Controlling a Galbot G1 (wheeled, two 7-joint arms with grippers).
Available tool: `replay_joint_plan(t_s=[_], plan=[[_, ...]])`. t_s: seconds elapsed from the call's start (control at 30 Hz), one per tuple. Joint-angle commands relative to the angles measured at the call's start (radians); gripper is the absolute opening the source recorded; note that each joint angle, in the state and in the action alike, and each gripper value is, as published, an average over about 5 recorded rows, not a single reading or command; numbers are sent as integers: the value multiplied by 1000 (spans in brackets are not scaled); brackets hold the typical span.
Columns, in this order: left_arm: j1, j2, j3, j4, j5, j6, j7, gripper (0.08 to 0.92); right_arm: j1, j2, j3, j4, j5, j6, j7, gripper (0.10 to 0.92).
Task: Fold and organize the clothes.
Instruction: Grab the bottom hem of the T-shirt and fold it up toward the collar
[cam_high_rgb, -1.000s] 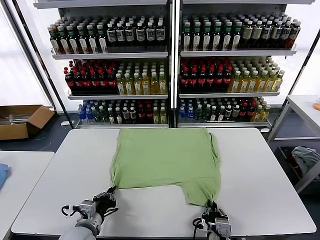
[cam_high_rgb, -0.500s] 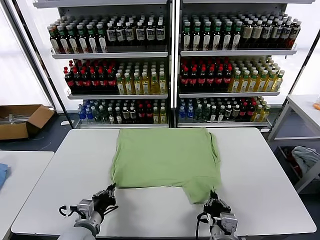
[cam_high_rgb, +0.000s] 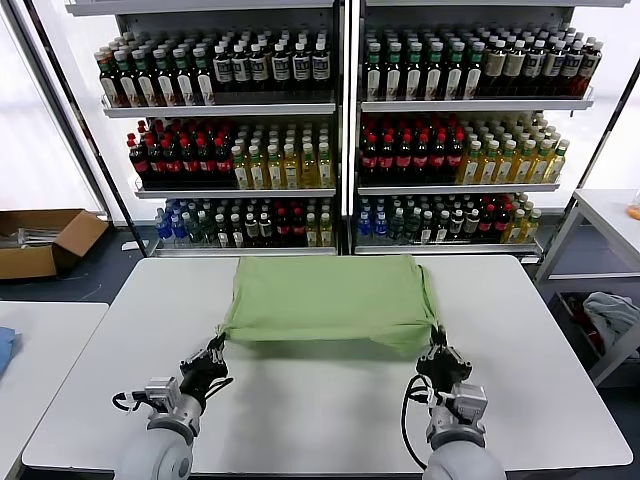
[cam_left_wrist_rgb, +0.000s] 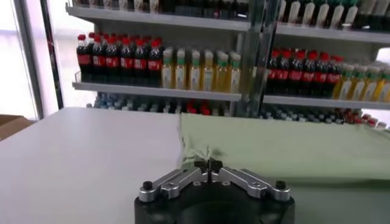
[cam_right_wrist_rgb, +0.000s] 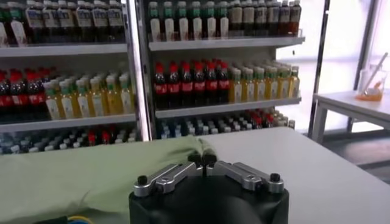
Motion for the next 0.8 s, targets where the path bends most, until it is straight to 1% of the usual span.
replay_joint_plan(t_s=[0.03,0.23,0.47,0.6,0.8], plan=[[-203,9,33,189,-70,-33,-11,84,239,-9,-29,-236,-6,20,-32,106],[-289,3,69,307,-61,-40,-18,84,337,6,-43,-373,-1,18,-48,106],[-347,-1,98,396,-43,-37,-19,84,393,26,-58,-488,-1,10,-69,106],[-364,-1,106,425,-42,-28,-19,84,408,26,-70,-523,-1,-9,-82,106],[-373,3,114,433,-44,-16,-20,84,442,30,-80,-573,5,-23,-92,106]])
